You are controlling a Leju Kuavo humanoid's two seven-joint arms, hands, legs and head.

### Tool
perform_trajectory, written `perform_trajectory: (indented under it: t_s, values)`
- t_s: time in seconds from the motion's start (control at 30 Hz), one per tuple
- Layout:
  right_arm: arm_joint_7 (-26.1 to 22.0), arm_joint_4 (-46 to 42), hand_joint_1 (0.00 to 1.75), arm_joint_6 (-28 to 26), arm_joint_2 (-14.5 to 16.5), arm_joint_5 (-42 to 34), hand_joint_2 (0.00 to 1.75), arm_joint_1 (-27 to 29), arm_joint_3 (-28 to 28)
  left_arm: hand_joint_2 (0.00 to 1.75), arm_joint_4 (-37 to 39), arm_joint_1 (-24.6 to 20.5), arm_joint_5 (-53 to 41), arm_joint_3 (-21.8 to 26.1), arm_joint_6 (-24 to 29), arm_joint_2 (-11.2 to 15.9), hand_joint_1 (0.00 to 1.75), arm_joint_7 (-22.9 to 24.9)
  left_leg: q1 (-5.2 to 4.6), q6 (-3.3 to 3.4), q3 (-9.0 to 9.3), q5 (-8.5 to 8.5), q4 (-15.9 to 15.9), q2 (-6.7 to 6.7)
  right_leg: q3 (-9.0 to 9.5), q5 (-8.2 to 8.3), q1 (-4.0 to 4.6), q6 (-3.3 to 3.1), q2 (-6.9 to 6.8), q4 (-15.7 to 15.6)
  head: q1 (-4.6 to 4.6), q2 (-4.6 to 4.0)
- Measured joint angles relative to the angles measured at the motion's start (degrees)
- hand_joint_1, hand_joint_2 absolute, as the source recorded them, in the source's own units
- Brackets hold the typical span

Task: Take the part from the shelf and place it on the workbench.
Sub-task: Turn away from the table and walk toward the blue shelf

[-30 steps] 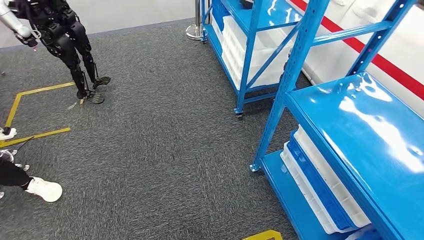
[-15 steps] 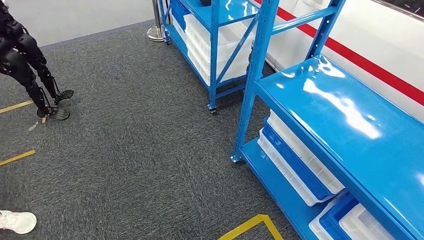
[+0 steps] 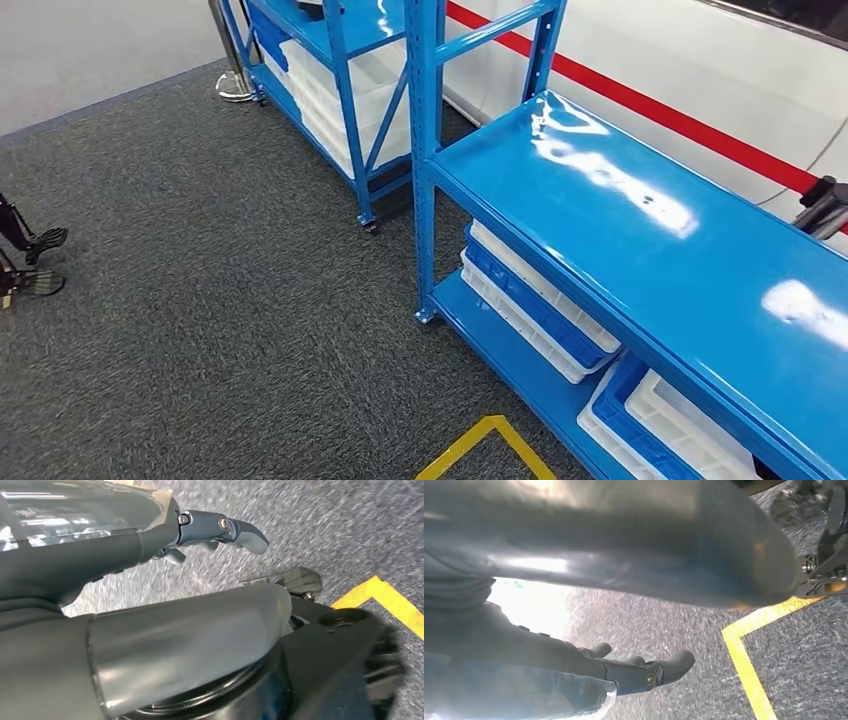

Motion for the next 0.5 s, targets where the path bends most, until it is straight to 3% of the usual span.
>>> perform_trajectory:
  t_s: [0.03,0.1,0.17,0.23,0.3,0.37,0.4,0.43,0.5]
  values:
    - [-0.1,0.0,0.00,0.0,0.1,0.0,0.00,-0.1,0.0,0.00,0.0,0.0,0.0,0.0,0.0,0.0,0.00,0.0,0.00,0.25,1.43,1.55,-3.5,-1.38,-0.02,0.02,0.13,0.13,0.68,0.1,0.02,0.00]
    - [-0.3,0.0,0.00,0.0,0.2,0.0,0.00,-0.2,0.0,0.00,0.0,0.0,0.0,0.0,0.0,0.0,0.00,0.0,-0.24,0.55,2.80,2.61,-6.9,-2.97,-0.46,0.21,0.21,0.68,1.95,0.2,0.04,0.00]
    - [-0.3,0.0,0.00,0.0,0.2,0.0,0.00,-0.2,0.0,0.00,0.0,-0.1,0.0,0.0,0.0,-0.1,0.00,0.0,-0.54,1.02,2.98,2.89,-7.4,-1.66,-1.21,0.50,0.14,1.45,3.03,0.2,0.05,0.00]
    - [-0.2,0.0,0.00,0.0,0.2,0.0,0.00,-0.2,0.0,0.00,0.0,-0.2,-0.1,0.0,0.1,-0.3,0.00,0.3,-0.59,1.82,3.37,3.54,-8.2,-0.13,-2.55,-0.54,0.15,1.64,1.23,2.0,0.13,0.00]
    - [-0.1,0.0,0.00,0.1,0.2,0.0,0.00,-0.4,0.0,0.00,0.0,-0.3,-0.2,0.0,0.2,-0.5,0.00,1.0,-0.69,2.31,3.57,3.92,-8.6,1.66,-5.60,-3.83,0.19,1.28,-2.10,8.2,0.33,0.00]
    - [-0.1,0.0,0.00,0.3,0.1,0.0,0.00,-0.4,0.0,0.00,0.0,-0.3,-0.4,0.0,0.3,-0.8,0.00,1.4,-0.82,2.39,3.44,3.94,-8.6,3.52,-9.01,-6.66,0.05,1.45,-3.36,15.3,0.47,0.00]
    - [-0.1,0.0,0.00,0.3,0.1,0.0,0.00,-0.4,0.0,0.00,0.0,-0.3,-0.4,0.0,0.3,-0.9,0.00,1.5,-0.81,2.35,3.40,3.91,-8.6,4.37,-9.55,-6.90,-0.09,1.87,-3.56,16.7,0.47,0.00]
    - [-0.1,0.0,0.00,0.3,0.0,0.0,0.00,-0.3,0.0,0.00,0.0,-0.4,-0.4,0.0,0.3,-1.1,0.00,1.6,-0.76,2.26,3.40,3.85,-8.6,5.13,-8.79,-6.24,-0.27,2.49,-3.84,15.5,0.49,0.00]
    - [-0.1,0.0,0.00,0.4,-0.1,0.0,0.00,-0.3,0.0,0.00,0.0,-0.5,-0.4,0.0,0.3,-1.3,0.00,1.6,-0.67,1.84,3.56,3.61,-8.5,6.45,-4.34,-3.51,-0.74,3.72,-5.74,7.6,0.55,0.00]
